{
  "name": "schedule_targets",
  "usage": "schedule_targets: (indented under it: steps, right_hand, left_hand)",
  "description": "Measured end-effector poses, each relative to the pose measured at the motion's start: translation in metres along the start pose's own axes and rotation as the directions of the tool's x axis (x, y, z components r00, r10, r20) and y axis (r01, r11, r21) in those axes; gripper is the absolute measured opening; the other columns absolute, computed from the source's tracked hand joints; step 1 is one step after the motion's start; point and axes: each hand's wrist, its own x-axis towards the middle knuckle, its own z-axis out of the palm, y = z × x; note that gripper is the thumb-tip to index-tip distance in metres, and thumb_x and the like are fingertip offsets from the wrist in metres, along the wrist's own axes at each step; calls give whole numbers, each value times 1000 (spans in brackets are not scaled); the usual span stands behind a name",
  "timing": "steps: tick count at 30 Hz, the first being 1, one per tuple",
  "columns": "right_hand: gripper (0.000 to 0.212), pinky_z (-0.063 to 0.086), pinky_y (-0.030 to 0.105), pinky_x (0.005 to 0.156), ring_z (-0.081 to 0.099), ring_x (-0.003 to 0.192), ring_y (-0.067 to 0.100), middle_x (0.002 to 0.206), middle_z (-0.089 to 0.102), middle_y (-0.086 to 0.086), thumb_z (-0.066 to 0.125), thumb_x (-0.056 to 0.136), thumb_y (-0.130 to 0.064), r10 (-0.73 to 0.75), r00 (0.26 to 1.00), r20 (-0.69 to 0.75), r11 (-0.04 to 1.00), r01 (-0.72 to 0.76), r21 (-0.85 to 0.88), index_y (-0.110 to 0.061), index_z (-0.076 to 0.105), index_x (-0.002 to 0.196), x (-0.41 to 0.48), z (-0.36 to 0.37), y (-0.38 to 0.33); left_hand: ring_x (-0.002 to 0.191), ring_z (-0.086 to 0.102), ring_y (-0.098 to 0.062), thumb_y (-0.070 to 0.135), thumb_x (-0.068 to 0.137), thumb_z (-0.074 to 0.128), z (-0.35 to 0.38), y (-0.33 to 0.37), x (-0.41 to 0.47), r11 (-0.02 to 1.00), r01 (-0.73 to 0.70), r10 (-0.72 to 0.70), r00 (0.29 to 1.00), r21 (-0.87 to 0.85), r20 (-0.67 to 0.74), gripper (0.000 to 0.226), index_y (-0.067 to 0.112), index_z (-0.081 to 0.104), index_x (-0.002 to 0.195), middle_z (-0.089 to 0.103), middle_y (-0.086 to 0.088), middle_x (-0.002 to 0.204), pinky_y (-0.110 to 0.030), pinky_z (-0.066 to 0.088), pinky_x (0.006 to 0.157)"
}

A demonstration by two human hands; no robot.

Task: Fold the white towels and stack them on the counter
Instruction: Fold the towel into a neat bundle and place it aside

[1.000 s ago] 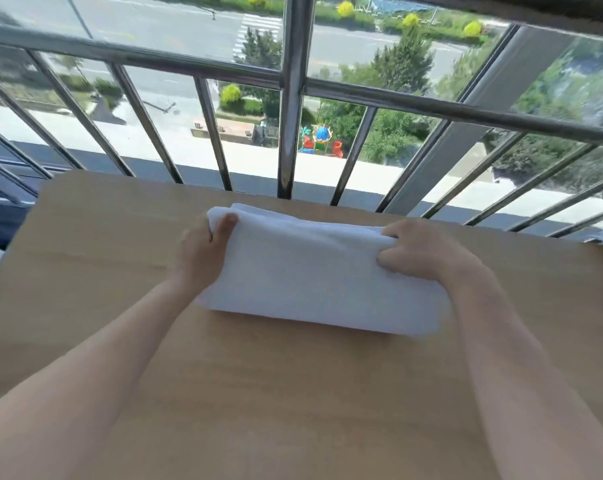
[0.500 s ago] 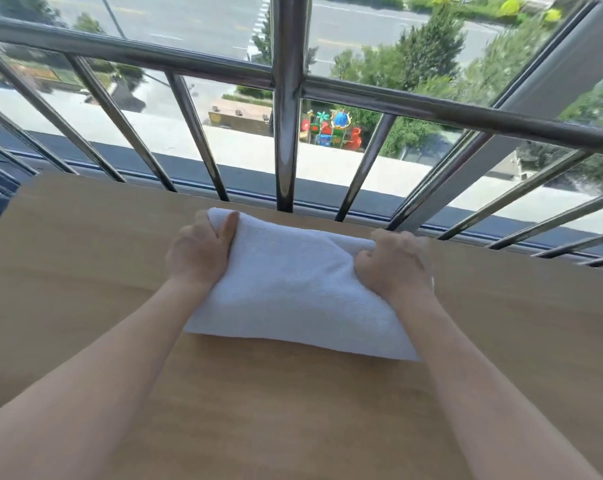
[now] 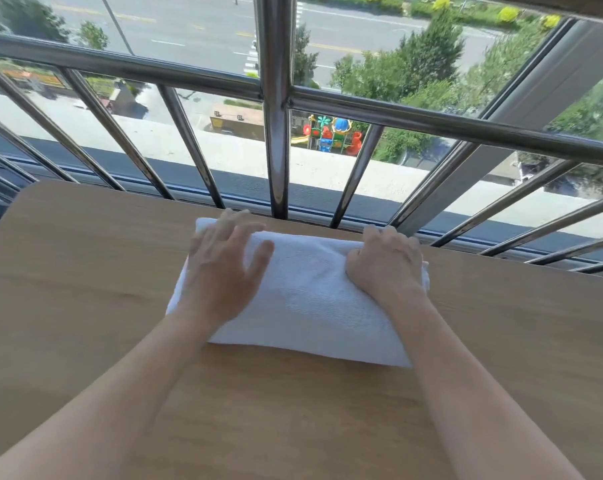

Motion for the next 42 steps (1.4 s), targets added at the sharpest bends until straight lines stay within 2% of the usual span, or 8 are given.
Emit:
schedule_targets:
  steps: [3, 6, 9, 14, 19, 24, 30, 42]
  right_hand:
    - [29, 28, 49, 111, 49, 115, 31, 117, 54, 10, 41, 92, -23, -12, 993, -119, 1000, 13, 8, -17, 54, 118, -15, -2, -9]
    - [36, 18, 54, 118, 44, 130, 32, 127, 53, 9, 43, 95, -24, -63, 943, -327, 957, 150, 249, -15, 57, 127, -49, 10, -31]
    - [55, 5, 48, 123, 22, 149, 26, 159, 31, 3, 21, 100, -41, -140, 973, -185, 941, 189, 280, -30, 31, 154, -78, 32, -47]
    - [59, -6, 46, 123, 1, 153, 23, 167, 7, -1, 18, 101, -51, -97, 990, -105, 962, 120, 245, -39, 7, 158, -71, 48, -29]
    - [56, 2, 59, 118, -7, 152, 31, 164, -14, -16, 4, 97, -62, 151, 988, 34, 951, -154, 269, -53, -8, 151, -74, 53, 16]
    - [52, 32, 46, 110, 22, 149, 24, 164, -9, -19, 17, 100, -62, 188, 981, 56, 847, -190, 497, -58, 4, 150, -79, 49, 31]
    - [53, 31, 45, 111, 26, 148, 26, 166, 1, -14, 24, 101, -58, 210, 978, 8, 839, -184, 512, -53, 14, 152, -85, 47, 25]
    - [51, 29, 44, 113, 30, 146, 23, 165, 4, -14, 28, 101, -52, 321, 947, -2, 791, -267, 551, -51, 21, 152, -119, 50, -87]
  left_hand:
    - [154, 0, -19, 61, 96, 12, 24, 30, -24, 981, -126, 82, 961, 150, 265, 63, 39, 26, 154, 17, 6, 166, -39, -4, 124]
    - [153, -13, -24, 55, 97, 2, 41, 32, -27, 944, -139, 53, 960, 301, 275, 65, 36, 6, 159, 0, 1, 168, -45, -8, 123]
    - [150, -26, -22, 54, 96, -8, 48, 24, -19, 928, -185, 69, 939, 324, 337, 64, 34, -15, 156, -16, 3, 167, -47, -15, 121]
    - [150, -26, -16, 55, 95, -7, 41, 19, -15, 929, -200, 74, 924, 311, 374, 60, 40, -26, 150, -20, 9, 165, -45, -22, 118]
    - [148, -30, -14, 58, 97, -1, 24, -14, -28, 937, 73, -166, 953, 342, 252, 59, 48, -24, 150, -28, 18, 160, -56, -10, 120]
    - [151, -3, -28, 61, 98, 8, 15, -27, -25, 950, 244, -289, 923, 195, 255, 53, 65, -20, 142, -33, 38, 149, -53, 31, 106]
    - [117, 39, -26, 63, 97, 9, 2, -34, -30, 977, 172, -197, 952, 123, 235, 50, 73, -23, 134, -35, 44, 143, -42, 36, 90]
    - [107, 51, -29, 59, 99, 15, -52, -131, -36, 991, 118, -131, 955, 64, 266, 53, 68, -18, 140, -24, 38, 154, -43, 43, 90]
